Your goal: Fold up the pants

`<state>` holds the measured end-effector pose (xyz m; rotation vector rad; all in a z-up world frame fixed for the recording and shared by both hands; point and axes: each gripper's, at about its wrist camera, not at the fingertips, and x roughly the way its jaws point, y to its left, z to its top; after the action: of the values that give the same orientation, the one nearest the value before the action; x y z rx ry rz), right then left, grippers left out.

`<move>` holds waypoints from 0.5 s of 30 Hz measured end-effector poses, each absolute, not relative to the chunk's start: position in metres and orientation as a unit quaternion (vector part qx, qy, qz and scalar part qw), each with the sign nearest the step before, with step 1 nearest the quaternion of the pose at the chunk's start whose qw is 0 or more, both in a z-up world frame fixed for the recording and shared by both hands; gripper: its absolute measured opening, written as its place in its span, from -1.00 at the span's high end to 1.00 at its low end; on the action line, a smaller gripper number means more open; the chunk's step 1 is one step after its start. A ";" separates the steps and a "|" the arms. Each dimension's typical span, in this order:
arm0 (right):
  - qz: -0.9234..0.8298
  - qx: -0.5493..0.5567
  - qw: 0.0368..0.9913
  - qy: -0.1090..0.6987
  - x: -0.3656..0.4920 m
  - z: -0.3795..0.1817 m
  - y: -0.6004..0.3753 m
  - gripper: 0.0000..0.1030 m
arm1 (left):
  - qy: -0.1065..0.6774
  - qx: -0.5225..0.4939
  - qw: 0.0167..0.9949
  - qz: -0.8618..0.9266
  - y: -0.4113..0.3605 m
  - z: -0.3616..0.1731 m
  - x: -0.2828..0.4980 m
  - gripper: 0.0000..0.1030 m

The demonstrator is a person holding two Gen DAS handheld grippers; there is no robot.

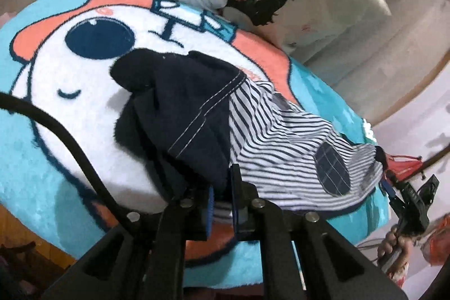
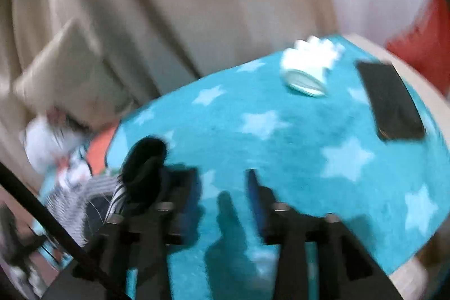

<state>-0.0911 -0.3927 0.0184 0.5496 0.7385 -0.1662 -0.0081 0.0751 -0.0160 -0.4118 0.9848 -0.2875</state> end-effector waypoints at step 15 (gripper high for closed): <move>0.053 0.374 0.840 0.390 -0.038 -0.018 -0.351 -0.40 | 0.396 -0.197 0.880 -0.172 0.098 0.028 -0.052 0.48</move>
<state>-0.0384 -0.3508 -0.0183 0.7901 0.8253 0.1125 -0.0522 0.0976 0.0282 -0.4104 0.8257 -0.3578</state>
